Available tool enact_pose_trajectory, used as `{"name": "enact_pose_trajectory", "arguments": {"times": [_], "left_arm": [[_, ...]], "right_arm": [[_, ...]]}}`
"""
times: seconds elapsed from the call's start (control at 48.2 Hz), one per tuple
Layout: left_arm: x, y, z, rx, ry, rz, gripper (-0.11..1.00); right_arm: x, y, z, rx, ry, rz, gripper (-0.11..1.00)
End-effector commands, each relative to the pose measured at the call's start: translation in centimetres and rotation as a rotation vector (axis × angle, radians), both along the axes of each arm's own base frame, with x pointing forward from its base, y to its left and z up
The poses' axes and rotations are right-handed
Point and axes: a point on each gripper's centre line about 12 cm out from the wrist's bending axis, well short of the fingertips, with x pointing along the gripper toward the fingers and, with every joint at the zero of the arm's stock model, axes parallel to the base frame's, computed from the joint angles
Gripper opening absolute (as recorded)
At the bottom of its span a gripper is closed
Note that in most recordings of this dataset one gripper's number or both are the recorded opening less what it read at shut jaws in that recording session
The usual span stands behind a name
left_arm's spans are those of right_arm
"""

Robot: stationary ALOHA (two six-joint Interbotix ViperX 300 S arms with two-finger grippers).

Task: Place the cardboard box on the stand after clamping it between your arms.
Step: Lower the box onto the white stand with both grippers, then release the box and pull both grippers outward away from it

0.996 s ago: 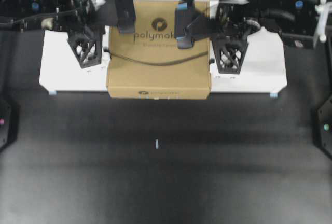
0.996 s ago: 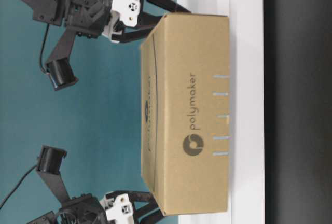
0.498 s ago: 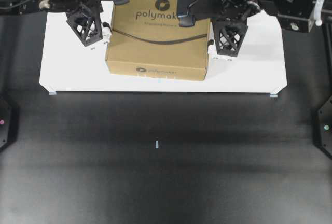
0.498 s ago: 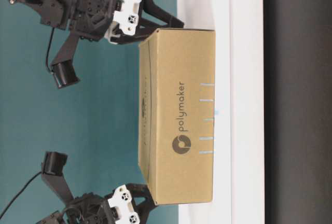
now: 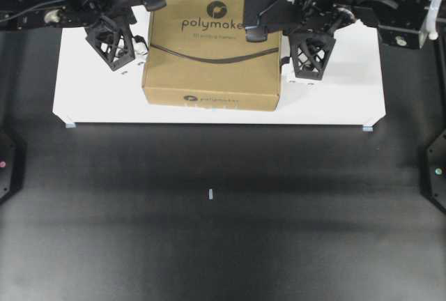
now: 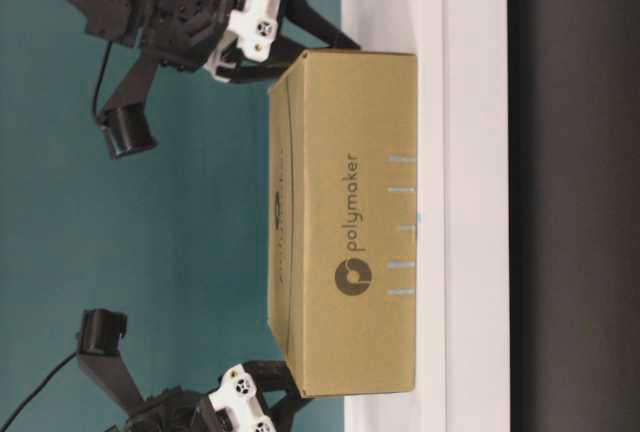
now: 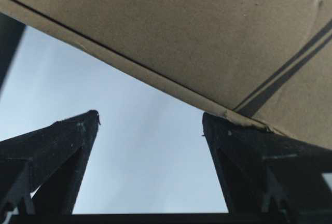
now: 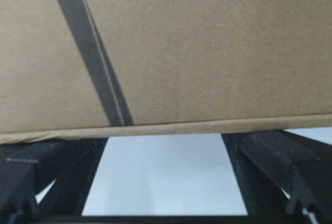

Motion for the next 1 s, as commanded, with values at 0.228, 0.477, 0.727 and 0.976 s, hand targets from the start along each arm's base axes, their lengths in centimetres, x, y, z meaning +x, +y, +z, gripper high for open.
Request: {"name": "enact_pose_trajectory", "arguments": {"times": [0.228,0.477,0.727,0.976], "left_arm": [[-0.5,-1.8,1.5,0.021,-0.069,-0.028,0.8],[-3.3,-1.3,1.2,0.086,-0.028,-0.062,0.8],[-5.0,-2.1,3.8,0.166,-0.077,-0.096,0.8],[-8.1,-6.2,7.7,0.264,-0.296,-0.137,0.8]], "right_arm": [[-1.4,-1.1,-0.3,0.006,-0.069,-0.096,0.83],[-3.1,-1.4,0.9,0.016,-0.153,-0.186,0.83],[-6.0,0.6,2.2,0.042,-0.206,-0.246,0.83],[-8.1,4.3,4.7,0.045,-0.441,-0.259,0.83]]}}
